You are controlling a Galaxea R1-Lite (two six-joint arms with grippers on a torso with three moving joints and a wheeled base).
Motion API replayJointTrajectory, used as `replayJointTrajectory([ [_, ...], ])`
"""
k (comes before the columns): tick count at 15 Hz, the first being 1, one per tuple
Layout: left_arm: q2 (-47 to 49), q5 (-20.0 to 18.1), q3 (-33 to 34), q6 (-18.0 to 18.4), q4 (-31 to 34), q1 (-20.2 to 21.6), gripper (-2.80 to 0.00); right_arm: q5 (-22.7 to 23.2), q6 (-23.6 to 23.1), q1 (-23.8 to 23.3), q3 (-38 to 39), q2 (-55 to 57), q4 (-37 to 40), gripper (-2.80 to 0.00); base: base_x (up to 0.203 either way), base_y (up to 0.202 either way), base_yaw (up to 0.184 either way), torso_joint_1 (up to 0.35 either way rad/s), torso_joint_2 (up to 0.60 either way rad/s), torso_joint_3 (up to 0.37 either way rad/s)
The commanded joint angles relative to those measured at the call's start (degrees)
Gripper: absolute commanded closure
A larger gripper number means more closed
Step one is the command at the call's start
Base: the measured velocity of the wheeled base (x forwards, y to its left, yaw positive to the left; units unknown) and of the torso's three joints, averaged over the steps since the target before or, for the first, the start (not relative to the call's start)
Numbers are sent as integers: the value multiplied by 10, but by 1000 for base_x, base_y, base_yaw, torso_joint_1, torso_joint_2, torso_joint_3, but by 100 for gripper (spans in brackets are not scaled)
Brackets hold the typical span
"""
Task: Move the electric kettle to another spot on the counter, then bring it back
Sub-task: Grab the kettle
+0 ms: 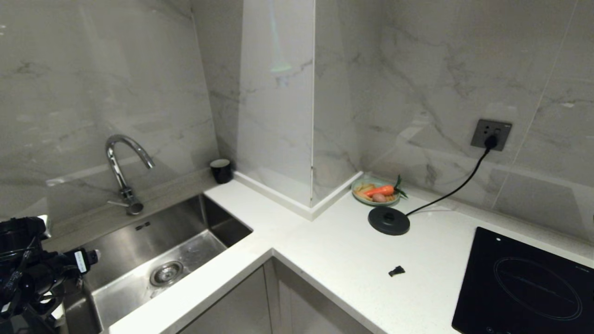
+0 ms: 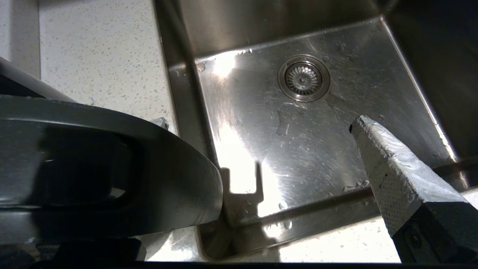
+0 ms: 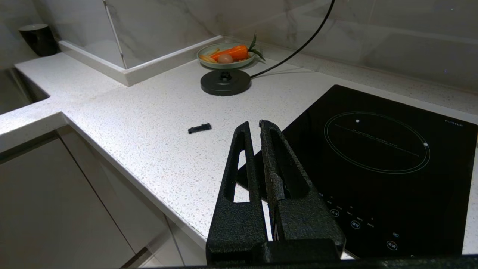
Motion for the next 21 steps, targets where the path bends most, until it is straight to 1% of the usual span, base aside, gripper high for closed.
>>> replayJointTrajectory([
  [1,3,0,-2,-1,-4,0,-280,0,0,0,0,0,0,0,0,0,0,0,0,0],
  [8,12,2,-12,-1,-5,2,-280,0,0,0,0,0,0,0,0,0,0,0,0,0],
  [12,14,3,-14,0,-5,19,-280,0,0,0,0,0,0,0,0,0,0,0,0,0],
  [16,12,2,-15,-2,-8,20,-280,0,0,0,0,0,0,0,0,0,0,0,0,0],
  [21,40,2,0,0,-106,21,-280,0,0,0,0,0,0,0,0,0,0,0,0,0],
])
